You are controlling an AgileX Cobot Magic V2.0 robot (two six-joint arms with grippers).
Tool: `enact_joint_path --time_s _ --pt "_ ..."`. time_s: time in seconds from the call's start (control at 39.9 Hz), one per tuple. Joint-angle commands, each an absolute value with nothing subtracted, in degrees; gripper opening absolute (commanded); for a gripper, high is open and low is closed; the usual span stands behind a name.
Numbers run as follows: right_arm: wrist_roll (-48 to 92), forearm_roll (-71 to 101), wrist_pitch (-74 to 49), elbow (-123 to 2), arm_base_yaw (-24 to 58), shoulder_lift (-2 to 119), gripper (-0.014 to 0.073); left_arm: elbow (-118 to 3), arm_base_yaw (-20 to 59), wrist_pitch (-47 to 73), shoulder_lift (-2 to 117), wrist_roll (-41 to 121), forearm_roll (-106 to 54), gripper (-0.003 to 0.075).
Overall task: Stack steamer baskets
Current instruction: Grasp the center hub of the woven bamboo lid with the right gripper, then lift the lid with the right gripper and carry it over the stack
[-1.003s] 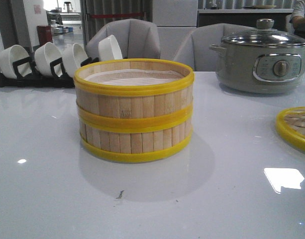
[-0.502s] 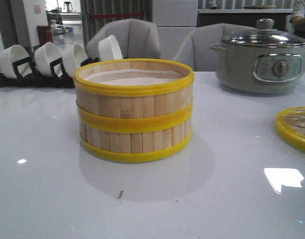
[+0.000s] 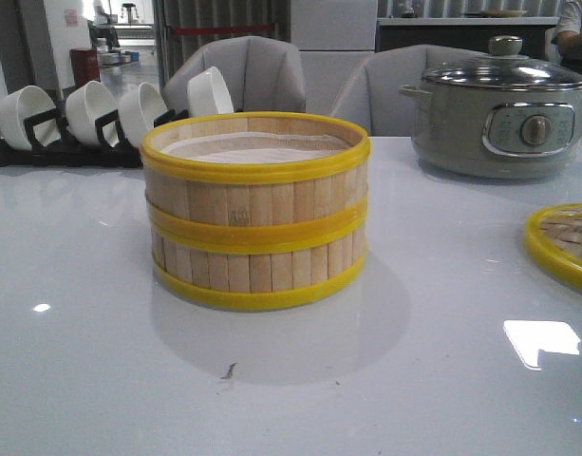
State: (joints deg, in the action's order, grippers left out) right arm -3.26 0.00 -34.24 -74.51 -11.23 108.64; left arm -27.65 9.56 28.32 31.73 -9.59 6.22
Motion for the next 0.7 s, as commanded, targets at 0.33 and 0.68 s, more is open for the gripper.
enact_joint_path --time_s 0.33,0.68 --pt "-2.99 -0.30 -33.64 -76.29 -10.93 104.83 0.0036 -29.30 10.03 23.95 31.76 -10.16 6.48 0.0085" --pt "-2.99 -0.30 -41.00 -82.80 -6.04 98.22 0.0036 -29.30 10.03 23.95 31.76 -10.16 6.48 0.0085"
